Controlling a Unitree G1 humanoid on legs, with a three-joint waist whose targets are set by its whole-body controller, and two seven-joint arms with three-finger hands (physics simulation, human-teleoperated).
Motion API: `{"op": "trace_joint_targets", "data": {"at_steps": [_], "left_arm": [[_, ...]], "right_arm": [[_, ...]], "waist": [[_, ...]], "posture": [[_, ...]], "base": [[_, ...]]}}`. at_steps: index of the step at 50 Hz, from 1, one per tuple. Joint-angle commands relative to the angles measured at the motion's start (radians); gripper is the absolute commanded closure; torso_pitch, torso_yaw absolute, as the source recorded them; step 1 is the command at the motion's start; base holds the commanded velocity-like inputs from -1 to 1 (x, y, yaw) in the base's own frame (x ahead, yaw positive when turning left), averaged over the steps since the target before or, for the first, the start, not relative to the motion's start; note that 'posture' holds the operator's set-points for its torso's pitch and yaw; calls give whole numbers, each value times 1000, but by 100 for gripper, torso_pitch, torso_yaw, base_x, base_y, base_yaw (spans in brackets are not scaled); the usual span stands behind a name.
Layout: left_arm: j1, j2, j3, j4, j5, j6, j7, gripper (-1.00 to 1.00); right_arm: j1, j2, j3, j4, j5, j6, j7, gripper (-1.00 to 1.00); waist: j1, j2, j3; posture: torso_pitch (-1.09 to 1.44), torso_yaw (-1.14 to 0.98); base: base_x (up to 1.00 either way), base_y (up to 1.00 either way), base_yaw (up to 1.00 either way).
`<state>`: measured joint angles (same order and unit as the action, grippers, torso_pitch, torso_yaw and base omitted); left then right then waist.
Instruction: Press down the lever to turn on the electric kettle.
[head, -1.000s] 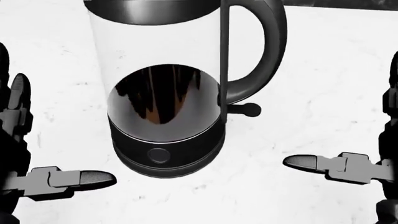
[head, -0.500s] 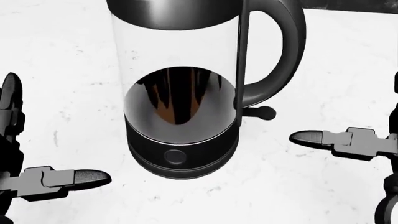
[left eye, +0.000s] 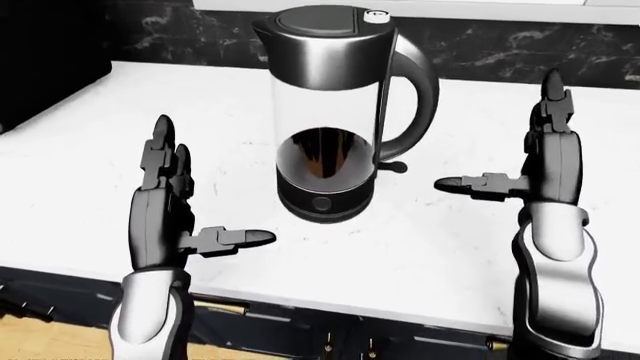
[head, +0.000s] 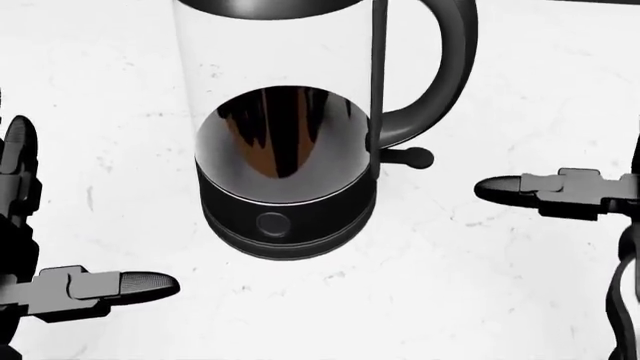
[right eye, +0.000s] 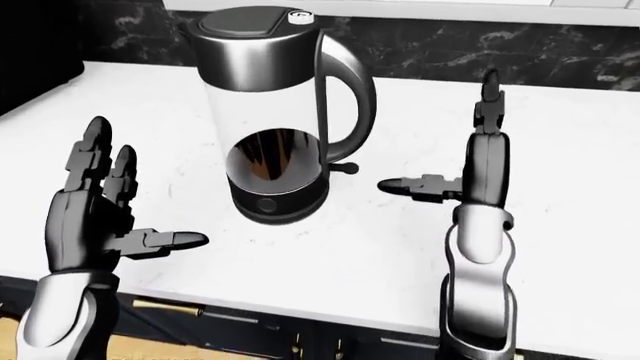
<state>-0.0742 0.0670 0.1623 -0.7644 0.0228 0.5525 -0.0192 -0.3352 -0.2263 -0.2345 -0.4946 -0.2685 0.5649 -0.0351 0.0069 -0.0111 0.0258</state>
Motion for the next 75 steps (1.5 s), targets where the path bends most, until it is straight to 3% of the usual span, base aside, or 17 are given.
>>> {"op": "trace_joint_targets", "data": {"at_steps": [1, 42, 75], "left_arm": [[-19, 5, 3, -40, 0, -23, 2, -100], [-24, 13, 25, -31, -19, -30, 7, -100], [-17, 12, 25, -27, -19, -40, 8, -100]], "right_arm": [[-40, -18, 1, -31, -14, -10, 0, -100], [-272, -32, 86, 186, -136, 29, 59, -100], [-349, -15, 116, 287, -155, 9, 47, -100]], "waist": [[1, -2, -19], [-8, 7, -14], [-8, 8, -17]], "posture": [[0, 0], [0, 0], [0, 0]], "base": [[0, 0, 0], [0, 0, 0], [0, 0, 0]]}}
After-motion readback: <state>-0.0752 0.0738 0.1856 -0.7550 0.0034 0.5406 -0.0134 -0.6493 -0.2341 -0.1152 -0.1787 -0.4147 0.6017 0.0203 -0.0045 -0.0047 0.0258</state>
